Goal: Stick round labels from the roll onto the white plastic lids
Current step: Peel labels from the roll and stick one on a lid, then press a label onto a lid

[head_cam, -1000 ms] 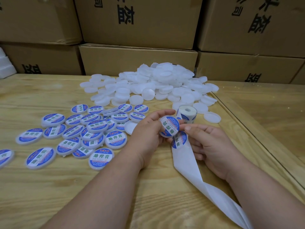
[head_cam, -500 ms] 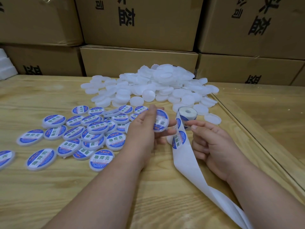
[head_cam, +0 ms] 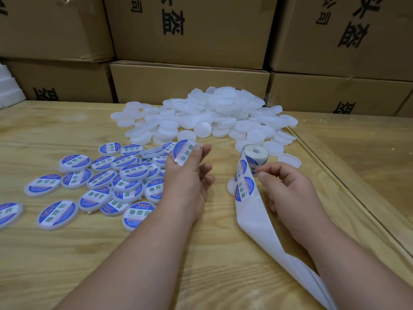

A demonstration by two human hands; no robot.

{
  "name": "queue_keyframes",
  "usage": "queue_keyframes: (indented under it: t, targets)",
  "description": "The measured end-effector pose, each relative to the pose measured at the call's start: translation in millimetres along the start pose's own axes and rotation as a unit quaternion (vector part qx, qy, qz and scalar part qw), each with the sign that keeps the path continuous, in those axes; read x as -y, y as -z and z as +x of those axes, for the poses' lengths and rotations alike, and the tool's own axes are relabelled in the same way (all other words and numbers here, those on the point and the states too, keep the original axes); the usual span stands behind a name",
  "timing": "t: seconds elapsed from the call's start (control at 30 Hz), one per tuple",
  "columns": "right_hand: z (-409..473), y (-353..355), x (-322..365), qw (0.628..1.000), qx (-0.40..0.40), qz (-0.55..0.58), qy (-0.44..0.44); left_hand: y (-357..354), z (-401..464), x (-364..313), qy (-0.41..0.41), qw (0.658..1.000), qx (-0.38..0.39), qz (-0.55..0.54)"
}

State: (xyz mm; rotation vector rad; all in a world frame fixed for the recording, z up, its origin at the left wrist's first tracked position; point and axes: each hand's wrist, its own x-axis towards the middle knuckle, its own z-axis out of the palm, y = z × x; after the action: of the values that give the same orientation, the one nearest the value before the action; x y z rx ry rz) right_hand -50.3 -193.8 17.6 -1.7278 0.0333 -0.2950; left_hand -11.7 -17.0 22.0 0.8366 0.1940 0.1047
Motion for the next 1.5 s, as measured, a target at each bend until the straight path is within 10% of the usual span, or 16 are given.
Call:
queue_keyframes:
  t: [0.53,0.73,1.0,1.27,1.5]
  targets:
    - [0.8,0.1,-2.6,0.999,0.025,0.023,-0.032,2.3,4.1,-4.7,0.008,0.987,-0.049,-0.155]
    - [-0.4,-0.2,-1.1,0.998,0.05,0.028,-0.019,-3.5,-5.7,2.4,-0.054,0.996,-0.008,0.067]
    - [2.1,2.5,-4.6,0.99,0.081,-0.113,0.035,-6.2,-17.6,26.0,-0.215,0.815,0.096,0.529]
    - [9.6,13.3,3.0,0.986,0.03,0.122,-0.108,-4.3,-14.8,26.8,-0.186,0.76,0.123,0.611]
    - [12.2,17.9,3.9,0.962,0.034,0.218,-0.162,-5.1,-18.4,30.5,-0.204,0.641,0.184,0.717]
